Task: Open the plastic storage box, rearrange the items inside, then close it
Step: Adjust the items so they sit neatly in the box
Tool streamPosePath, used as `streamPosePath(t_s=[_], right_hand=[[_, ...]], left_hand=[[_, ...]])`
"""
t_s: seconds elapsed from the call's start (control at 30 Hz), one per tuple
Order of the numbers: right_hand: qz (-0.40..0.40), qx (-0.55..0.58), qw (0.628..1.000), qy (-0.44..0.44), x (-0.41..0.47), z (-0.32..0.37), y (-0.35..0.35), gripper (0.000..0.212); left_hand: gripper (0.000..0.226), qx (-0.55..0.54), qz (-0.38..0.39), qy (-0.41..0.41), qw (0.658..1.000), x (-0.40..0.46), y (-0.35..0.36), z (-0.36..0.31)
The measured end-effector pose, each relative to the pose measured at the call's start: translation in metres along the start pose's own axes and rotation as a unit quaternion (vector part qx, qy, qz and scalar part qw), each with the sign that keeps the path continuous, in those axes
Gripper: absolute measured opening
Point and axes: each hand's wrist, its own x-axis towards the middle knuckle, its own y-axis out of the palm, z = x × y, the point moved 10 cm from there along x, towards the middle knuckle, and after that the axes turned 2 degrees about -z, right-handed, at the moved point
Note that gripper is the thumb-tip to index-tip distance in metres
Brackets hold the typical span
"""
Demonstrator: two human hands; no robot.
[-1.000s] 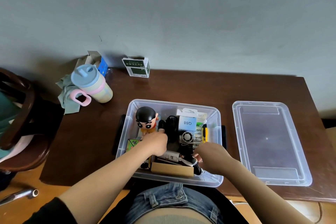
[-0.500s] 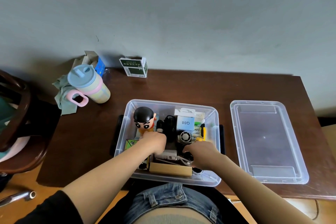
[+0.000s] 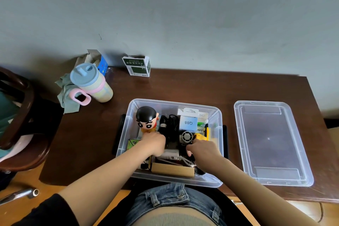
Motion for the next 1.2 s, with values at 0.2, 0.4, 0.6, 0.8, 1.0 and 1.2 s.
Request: streamPosePath(t_s=[0.2,0.4,0.6,0.8,1.0,1.2], right_hand=[[-0.006,0.025,1.000,0.004,-0.008,-0.002,0.000,0.033],[-0.075,0.157,0.984,0.045,-0.026,-0.036,-0.031,0.027],[-0.144,0.321,0.934,0.058,-0.030,-0.063,-0.075,0.016],[-0.156,0.498,0.853,0.016,-0.006,-0.036,-0.098,0.027],[-0.189,0.447,0.874,0.023,0.024,-0.007,-0.098,0.025],[-0.207,0.387,0.897,0.061,0.030,-0.009,-0.096,0.027]], left_hand=[[0.028,0.025,-0.053,0.011,0.998,-0.003,-0.007,0.000],[0.030,-0.013,-0.075,0.037,0.996,-0.006,-0.020,-0.005],[0.028,-0.310,-0.092,0.107,0.940,-0.020,-0.046,-0.019],[0.018,-0.614,-0.053,0.159,0.772,-0.044,-0.049,-0.027],[0.012,-0.680,-0.075,0.068,0.726,-0.043,-0.036,0.009],[0.022,-0.618,-0.140,-0.087,0.769,-0.033,-0.029,0.044]])
